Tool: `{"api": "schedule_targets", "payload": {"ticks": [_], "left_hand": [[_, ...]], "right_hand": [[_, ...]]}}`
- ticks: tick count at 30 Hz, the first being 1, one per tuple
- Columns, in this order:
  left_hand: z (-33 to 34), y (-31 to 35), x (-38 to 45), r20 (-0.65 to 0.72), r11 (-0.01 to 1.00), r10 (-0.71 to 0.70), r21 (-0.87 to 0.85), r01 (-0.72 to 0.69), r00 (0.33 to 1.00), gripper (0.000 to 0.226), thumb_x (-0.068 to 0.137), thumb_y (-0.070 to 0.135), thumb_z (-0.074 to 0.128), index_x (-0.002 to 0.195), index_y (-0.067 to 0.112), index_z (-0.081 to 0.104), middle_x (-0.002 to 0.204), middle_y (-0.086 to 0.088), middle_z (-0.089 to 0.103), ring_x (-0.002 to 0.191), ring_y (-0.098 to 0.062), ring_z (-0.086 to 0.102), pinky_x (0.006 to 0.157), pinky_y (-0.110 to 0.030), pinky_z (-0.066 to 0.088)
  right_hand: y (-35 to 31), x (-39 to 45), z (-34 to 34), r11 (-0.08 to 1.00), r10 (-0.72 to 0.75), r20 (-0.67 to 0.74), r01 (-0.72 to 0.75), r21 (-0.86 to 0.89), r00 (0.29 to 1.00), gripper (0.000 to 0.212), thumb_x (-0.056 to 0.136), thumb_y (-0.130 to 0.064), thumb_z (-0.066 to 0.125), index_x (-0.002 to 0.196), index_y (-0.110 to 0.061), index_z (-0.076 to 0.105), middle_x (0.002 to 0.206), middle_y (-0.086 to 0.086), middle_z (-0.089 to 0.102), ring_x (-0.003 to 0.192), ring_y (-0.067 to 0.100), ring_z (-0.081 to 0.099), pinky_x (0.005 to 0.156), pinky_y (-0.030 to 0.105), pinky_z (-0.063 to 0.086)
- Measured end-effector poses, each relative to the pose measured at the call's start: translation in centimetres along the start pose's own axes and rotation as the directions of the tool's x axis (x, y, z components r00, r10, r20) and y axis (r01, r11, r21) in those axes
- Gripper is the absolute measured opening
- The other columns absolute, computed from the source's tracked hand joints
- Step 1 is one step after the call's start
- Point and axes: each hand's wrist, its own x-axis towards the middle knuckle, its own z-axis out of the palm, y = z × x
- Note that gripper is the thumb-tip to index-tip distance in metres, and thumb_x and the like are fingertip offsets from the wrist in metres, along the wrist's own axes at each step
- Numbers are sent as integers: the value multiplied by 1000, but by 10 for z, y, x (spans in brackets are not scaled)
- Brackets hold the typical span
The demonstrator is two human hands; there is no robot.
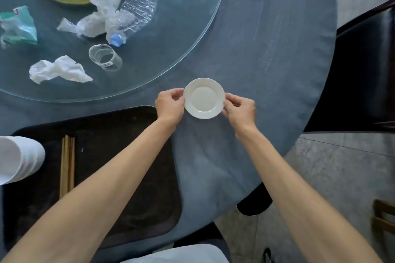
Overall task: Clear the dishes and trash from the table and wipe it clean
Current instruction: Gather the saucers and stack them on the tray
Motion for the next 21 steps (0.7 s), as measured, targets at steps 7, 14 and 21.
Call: {"api": "schedule_targets", "payload": {"ticks": [7,14,21], "left_hand": [[4,-6,9,-18,999,-24,23,24,1000,22,88,7,68,103,19,79,94,7,75,96,-11,71,95,-36,58],[5,-2,13,1,999,-42,10,42,999,20,87,9,67,93,26,75,89,6,75,91,-12,72,91,-37,59],[-20,8,11,88,992,-78,-89,86,993,20,84,8,71,91,26,75,91,1,77,89,-17,75,85,-39,62]], "right_hand": [[6,4,10,998,-29,-32,27,-60,999,45,88,-14,61,74,-53,78,101,9,77,111,34,67,92,55,60],[4,5,8,998,45,-66,-48,-41,997,44,90,-8,64,76,-46,79,90,-12,80,97,20,76,91,39,63],[-17,-6,7,996,81,-19,-81,36,997,30,90,4,64,92,-22,80,94,-3,81,97,15,77,86,31,63]]}}
